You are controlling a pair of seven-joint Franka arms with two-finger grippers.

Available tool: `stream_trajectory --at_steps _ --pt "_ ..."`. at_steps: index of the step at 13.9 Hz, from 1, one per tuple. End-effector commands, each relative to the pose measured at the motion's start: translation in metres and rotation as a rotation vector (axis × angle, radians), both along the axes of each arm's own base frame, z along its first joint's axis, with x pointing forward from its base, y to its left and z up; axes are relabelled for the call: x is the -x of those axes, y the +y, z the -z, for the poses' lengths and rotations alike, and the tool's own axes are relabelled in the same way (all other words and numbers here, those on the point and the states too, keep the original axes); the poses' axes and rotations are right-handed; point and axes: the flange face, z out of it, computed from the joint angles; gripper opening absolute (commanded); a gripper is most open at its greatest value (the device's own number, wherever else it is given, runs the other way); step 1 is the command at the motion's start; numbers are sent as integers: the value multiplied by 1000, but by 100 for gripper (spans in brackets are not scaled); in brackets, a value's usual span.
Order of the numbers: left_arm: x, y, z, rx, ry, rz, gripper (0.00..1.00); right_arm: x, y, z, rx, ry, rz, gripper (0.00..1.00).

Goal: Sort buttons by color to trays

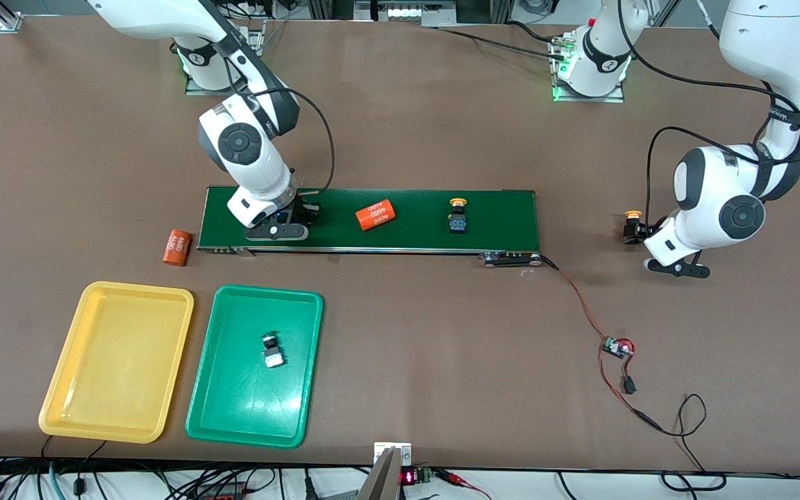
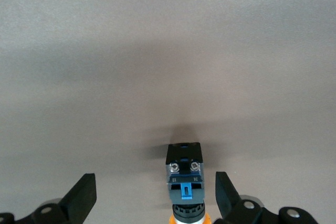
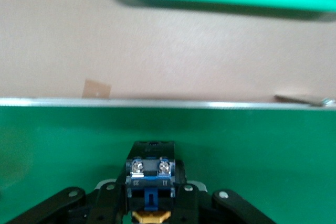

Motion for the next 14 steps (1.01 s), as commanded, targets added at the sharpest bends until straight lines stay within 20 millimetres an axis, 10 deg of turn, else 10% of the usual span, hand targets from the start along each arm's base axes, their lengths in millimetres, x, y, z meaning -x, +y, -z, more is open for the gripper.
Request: stream_trajectory --at_steps 1,6,10,14 --pt "4 -5 1 26 -3 -13 100 -30 -24 -40 26 -27 5 16" --pt "15 -8 23 41 3 -27 92 -99 -62 -93 -3 -104 -22 16" --pt "18 -12 32 43 -1 -31 32 -165 -123 -47 -19 -118 -95 16" --pt "4 -55 -15 85 -31 21 16 -183 -132 -6 -71 -200 -106 16"
